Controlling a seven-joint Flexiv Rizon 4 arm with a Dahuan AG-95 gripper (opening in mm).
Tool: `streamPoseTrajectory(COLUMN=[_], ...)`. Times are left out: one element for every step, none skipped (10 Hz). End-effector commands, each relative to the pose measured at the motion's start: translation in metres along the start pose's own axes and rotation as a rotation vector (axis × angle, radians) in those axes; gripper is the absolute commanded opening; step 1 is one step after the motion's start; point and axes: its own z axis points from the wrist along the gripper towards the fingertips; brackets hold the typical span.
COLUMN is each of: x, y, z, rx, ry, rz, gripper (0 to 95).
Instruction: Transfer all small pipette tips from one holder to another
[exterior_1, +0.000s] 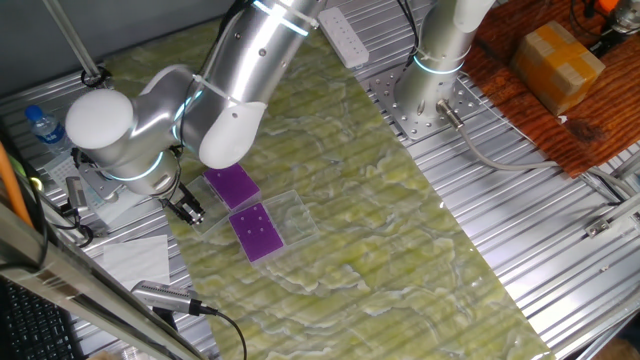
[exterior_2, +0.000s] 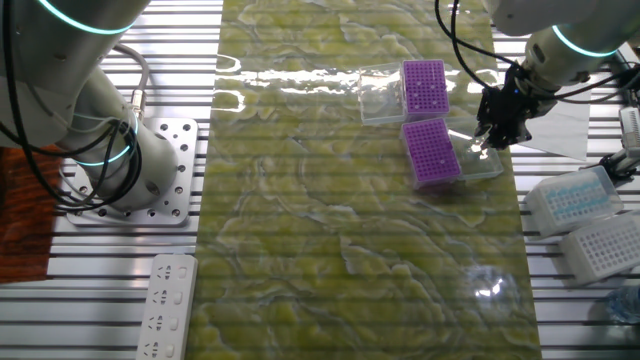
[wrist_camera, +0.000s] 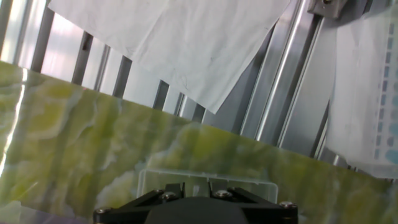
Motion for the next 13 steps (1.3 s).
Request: streamPoseTrajectory(x=[0.0, 0.0, 0.0, -0.001, -0.001, -0.001, -0.001, -0.001, -0.001, -0.001, 0.0, 0.0, 0.002], y=[0.0, 0.0, 0.0, -0.001, -0.001, -0.001, -0.001, -0.001, -0.001, -0.001, 0.0, 0.0, 0.003], z=[0.001, 0.003, 0.003, 0.004, 0.005, 0.005, 0.005, 0.005, 0.005, 0.005, 0.002, 0.002, -0.012], rx=[0.001, 0.003, 0.003, 0.004, 0.005, 0.006, 0.006, 0.007, 0.007, 0.007, 0.002, 0.002, 0.0], ry=[-0.002, -0.005, -0.005, -0.01, -0.013, -0.014, -0.016, -0.016, -0.016, -0.016, -0.017, -0.017, -0.009], rz=[0.001, 0.002, 0.002, 0.002, 0.002, 0.003, 0.003, 0.003, 0.003, 0.003, 0.001, 0.001, -0.005], gripper=[19.0, 19.0, 19.0, 19.0, 0.0, 0.0, 0.0, 0.0, 0.0, 0.0, 0.0, 0.0, 0.0])
